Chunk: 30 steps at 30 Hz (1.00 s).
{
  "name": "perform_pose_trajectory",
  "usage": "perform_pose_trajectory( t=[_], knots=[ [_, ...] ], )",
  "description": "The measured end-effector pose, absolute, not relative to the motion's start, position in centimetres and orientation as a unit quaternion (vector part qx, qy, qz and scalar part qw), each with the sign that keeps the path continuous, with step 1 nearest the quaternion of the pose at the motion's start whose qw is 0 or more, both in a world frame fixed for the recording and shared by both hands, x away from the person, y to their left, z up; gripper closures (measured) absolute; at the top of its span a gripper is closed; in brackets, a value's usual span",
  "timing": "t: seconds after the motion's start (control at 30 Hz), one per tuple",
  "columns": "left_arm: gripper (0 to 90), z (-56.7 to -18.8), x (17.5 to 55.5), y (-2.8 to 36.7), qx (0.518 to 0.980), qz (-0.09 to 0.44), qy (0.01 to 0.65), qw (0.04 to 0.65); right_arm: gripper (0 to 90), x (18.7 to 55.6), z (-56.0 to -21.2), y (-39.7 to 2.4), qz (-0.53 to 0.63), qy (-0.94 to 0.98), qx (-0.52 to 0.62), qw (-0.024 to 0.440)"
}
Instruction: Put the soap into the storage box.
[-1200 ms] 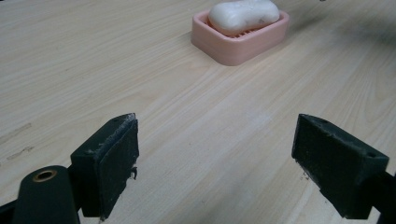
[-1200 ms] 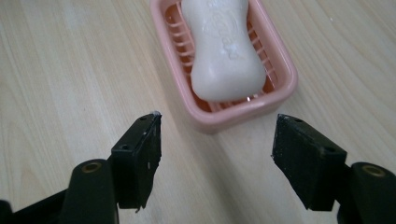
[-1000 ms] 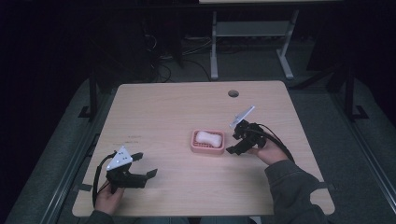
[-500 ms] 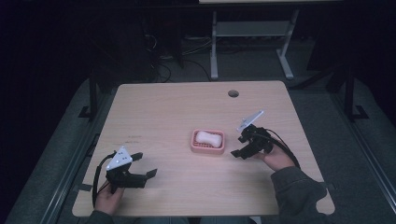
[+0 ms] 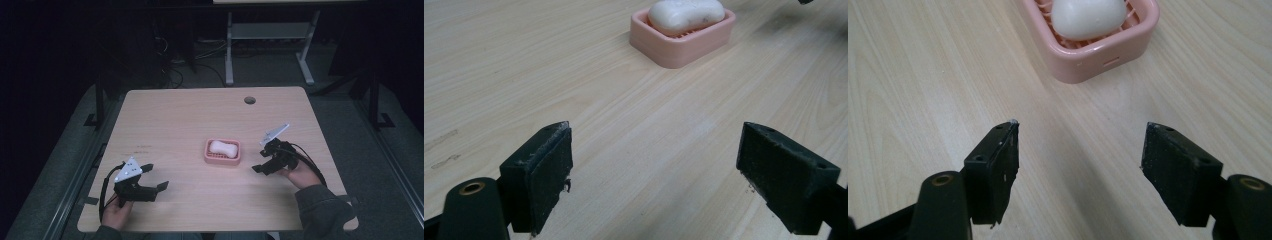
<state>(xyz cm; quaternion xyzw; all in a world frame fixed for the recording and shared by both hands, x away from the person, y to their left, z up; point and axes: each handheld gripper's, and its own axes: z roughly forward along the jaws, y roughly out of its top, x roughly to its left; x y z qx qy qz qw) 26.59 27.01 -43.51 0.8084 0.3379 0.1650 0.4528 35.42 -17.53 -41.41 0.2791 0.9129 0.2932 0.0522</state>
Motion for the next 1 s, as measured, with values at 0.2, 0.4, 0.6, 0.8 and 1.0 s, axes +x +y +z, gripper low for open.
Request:
perform_pose_trajectory(
  t=[0.2,0.4,0.6,0.8,1.0],
  knots=[
    [14.5,-43.5,26.6,27.0,0.809,0.166,0.336,0.453,30.3,34.9,-41.7,-18.3,0.295,0.909,0.289,0.052],
    [14.4,-43.6,26.6,27.0,0.81,0.166,0.336,0.452,30.3,34.1,-41.8,-19.1,0.301,0.904,0.298,0.055],
    [14.4,-43.6,26.6,27.0,0.808,0.164,0.339,0.453,30.3,33.3,-41.9,-19.7,0.302,0.903,0.301,0.057],
    [14.4,-43.6,26.6,27.0,0.808,0.164,0.339,0.452,30.3,32.4,-42.2,-20.3,0.307,0.9,0.304,0.061],
    [14.4,-43.6,26.6,27.0,0.808,0.164,0.339,0.452,30.3,31.7,-42.8,-21.0,0.311,0.896,0.312,0.059]
  ],
)
